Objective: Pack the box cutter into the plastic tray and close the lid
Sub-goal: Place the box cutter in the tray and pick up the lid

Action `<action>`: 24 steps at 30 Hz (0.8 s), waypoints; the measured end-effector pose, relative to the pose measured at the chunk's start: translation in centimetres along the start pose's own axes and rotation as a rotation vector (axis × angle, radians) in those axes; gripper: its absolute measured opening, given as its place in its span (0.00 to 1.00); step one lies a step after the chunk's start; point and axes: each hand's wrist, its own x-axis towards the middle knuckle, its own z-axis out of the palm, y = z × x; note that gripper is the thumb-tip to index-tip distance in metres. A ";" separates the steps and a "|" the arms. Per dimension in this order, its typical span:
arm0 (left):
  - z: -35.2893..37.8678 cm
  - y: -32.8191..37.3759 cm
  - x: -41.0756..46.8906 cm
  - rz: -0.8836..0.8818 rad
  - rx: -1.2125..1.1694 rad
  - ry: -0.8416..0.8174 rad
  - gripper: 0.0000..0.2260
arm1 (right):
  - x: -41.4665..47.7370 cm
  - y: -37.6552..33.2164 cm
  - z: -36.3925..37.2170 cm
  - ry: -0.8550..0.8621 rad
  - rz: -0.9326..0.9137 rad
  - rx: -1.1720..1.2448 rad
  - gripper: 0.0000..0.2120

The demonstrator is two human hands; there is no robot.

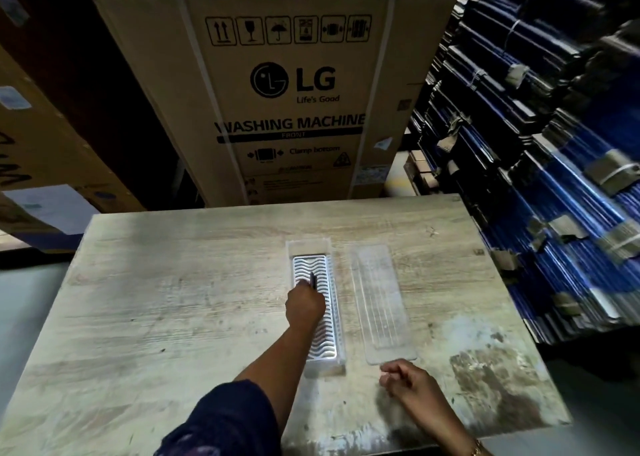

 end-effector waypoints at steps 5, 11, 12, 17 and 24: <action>-0.6 -0.4 -1.4 0.028 -0.070 -0.027 0.06 | 4.6 -0.4 -0.9 0.150 0.004 -0.174 0.26; -6.5 -7.2 -7.5 -0.095 -0.559 -0.122 0.09 | 10.4 -2.3 0.2 0.261 0.173 -0.519 0.61; -7.5 -8.7 -8.3 -0.134 -0.566 -0.104 0.08 | 10.8 -2.7 0.5 0.287 0.191 -0.536 0.63; -9.8 -12.8 -10.4 -0.231 -0.568 -0.064 0.06 | 13.1 -3.8 -0.4 0.310 0.365 -0.421 0.54; -8.8 -8.7 -8.4 -0.045 -0.547 -0.162 0.06 | 12.8 -3.8 -4.1 0.359 0.112 0.112 0.16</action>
